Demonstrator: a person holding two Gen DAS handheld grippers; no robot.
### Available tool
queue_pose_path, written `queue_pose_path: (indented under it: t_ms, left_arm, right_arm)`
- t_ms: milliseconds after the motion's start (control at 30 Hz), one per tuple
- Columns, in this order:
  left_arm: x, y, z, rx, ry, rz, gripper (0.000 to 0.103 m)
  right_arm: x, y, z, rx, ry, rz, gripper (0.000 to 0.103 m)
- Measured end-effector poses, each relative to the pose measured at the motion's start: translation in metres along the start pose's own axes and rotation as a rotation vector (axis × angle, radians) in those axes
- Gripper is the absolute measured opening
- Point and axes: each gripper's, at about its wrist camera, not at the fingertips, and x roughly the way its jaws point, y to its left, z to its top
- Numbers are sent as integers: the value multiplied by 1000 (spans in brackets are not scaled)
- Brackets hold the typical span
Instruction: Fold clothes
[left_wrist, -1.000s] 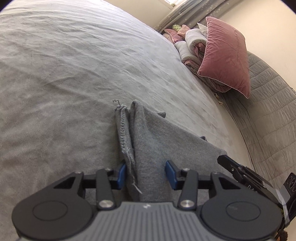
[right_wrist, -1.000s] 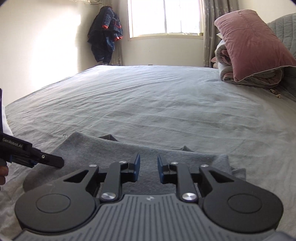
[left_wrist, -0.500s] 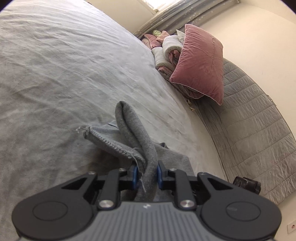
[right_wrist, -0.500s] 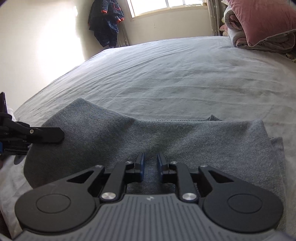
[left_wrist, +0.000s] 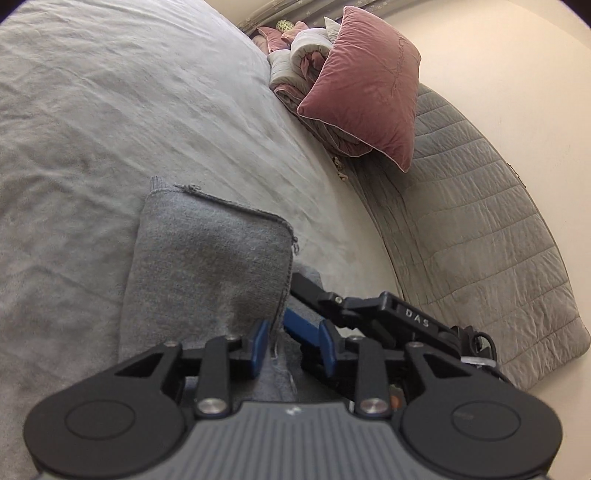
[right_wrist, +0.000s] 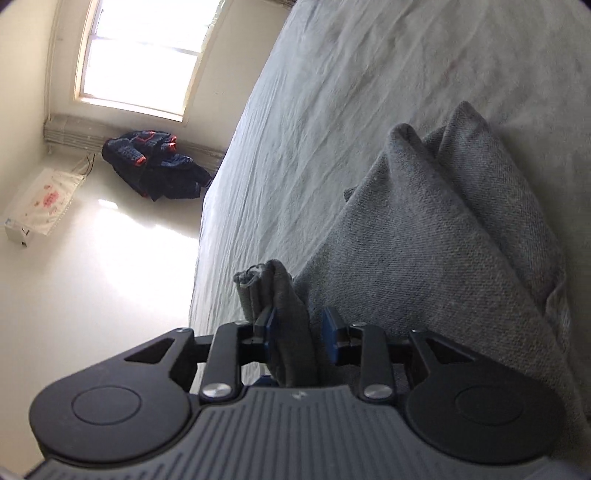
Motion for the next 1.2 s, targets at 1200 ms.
queue_pose_path:
  t_ms: [1200]
  left_arm:
    - [-41, -16, -16, 323, -167, 179, 27]
  right_arm:
    - [10, 62, -1, -307, 29, 33, 22]
